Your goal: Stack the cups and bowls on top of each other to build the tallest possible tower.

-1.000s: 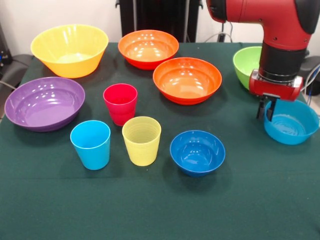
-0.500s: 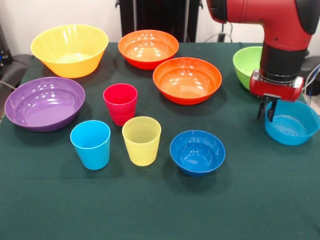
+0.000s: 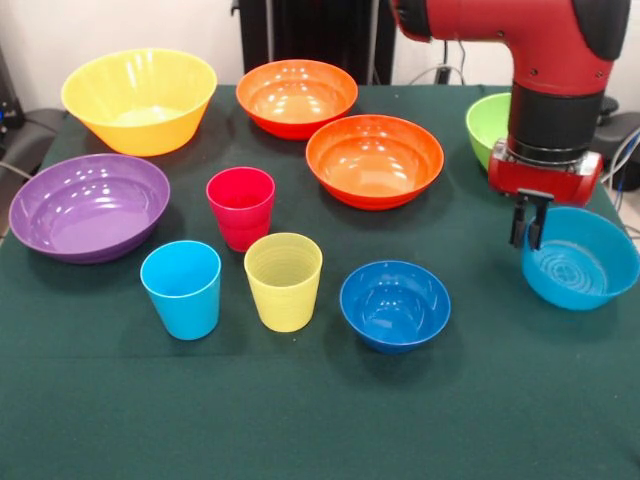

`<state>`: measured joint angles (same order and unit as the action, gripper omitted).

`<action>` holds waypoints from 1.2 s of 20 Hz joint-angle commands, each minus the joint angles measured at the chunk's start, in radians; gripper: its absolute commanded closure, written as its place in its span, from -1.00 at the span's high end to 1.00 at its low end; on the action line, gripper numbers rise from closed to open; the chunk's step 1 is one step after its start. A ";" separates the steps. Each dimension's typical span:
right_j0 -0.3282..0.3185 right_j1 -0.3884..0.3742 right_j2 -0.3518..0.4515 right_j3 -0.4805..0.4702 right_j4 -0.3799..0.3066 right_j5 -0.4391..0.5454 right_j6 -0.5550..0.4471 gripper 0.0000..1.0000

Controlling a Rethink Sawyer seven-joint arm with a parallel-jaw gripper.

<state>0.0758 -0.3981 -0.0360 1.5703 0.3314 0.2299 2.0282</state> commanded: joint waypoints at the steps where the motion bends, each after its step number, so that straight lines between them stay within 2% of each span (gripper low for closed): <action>1: -0.104 -0.070 0.127 0.016 -0.053 0.036 0.028 -1.00; 4: -0.147 -0.089 0.167 0.025 -0.058 0.035 0.015 -1.00; 14: -0.219 -0.136 0.258 0.083 -0.068 0.014 0.029 -1.00; 24: -0.269 -0.138 0.267 0.100 -0.123 -0.011 0.012 -1.00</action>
<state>-0.1681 -0.5529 0.1327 1.6036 0.2949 0.2301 2.0282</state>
